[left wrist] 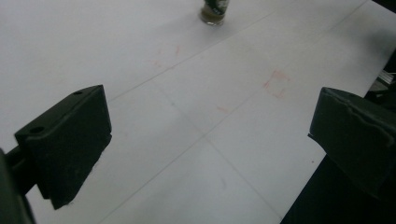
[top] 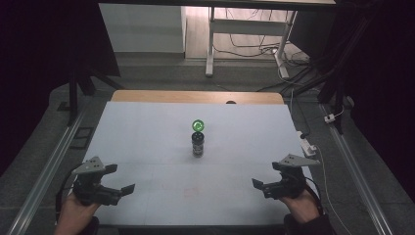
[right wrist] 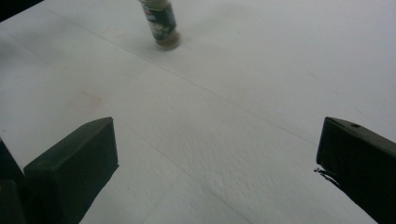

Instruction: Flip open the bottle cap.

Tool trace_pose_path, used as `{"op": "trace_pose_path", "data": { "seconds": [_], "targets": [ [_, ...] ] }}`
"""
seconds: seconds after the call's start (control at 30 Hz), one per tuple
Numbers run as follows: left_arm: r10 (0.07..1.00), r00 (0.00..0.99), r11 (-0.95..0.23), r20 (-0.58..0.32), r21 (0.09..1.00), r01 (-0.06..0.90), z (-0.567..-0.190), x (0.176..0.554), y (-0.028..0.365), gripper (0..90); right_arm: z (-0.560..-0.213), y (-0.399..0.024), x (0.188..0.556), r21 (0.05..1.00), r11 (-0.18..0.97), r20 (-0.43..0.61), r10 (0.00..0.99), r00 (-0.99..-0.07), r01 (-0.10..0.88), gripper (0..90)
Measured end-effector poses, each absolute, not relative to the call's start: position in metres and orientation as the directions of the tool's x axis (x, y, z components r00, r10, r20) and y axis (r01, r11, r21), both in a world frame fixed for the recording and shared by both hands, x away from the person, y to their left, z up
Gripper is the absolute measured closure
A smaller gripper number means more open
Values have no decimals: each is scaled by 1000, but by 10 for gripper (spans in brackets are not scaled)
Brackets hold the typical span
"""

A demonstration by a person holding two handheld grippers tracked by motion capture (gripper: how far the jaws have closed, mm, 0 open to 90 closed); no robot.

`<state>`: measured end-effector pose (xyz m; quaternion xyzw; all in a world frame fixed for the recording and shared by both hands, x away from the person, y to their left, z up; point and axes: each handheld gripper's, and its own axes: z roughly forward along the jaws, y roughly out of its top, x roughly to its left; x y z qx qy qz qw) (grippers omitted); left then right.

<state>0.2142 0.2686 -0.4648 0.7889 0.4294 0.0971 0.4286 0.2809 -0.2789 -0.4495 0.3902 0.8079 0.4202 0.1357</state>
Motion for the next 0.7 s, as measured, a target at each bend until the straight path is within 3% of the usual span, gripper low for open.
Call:
{"op": "trace_pose_path", "data": {
  "seconds": [0.7],
  "targets": [
    [836, 509, -238, -205, 700, 673, -478, 194, 287, 0, -458, -304, 259, 714, 371, 80, 799, -596, 593, 0]
  ]
}}
